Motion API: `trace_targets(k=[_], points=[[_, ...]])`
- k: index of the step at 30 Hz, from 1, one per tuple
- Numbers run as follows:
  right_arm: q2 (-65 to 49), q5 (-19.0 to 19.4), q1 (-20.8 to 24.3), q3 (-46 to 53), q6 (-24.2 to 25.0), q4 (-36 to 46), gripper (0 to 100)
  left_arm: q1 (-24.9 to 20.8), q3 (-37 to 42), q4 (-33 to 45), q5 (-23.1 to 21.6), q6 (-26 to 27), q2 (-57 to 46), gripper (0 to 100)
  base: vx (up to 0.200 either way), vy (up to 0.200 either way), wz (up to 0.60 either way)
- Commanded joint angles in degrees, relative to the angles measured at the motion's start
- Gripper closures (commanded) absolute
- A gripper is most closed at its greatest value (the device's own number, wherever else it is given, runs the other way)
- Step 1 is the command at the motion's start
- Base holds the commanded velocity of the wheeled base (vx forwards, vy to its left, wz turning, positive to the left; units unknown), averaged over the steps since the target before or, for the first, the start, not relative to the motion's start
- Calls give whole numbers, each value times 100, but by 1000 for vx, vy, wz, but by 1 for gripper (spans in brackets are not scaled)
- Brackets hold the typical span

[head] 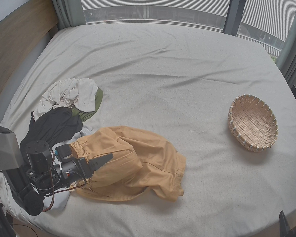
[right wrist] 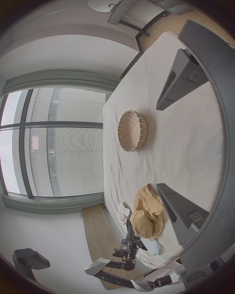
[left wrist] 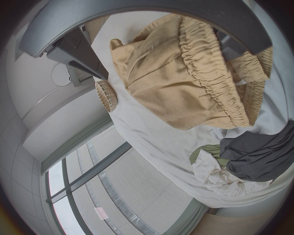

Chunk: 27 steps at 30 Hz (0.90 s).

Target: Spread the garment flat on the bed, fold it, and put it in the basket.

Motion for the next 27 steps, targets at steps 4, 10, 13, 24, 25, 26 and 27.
trace_targets(k=[4,10,13,24,25,26,27], points=[[-93,4,0,101,-2,1,0,-16,-28,-6,-8,17,193,100,0,0,0],[-93,4,0,101,-2,1,0,-16,-107,-6,-8,17,272,100,0,0,0],[-93,4,0,101,-2,1,0,-25,-133,-15,-8,26,193,100,0,0,0],[-93,-234,-18,-242,-20,-315,0,-95,-1636,21,19,-493,-835,100,0,0,0],[-57,-278,-35,-479,-29,-341,0,-148,-1707,29,36,-493,-827,100,0,0,0],[-57,-278,-35,-479,-29,-341,0,-148,-1707,29,36,-493,-827,100,0,0,0],[250,-225,-53,-927,-20,-236,0,-254,-1777,29,28,-484,-774,100,0,0,0]])
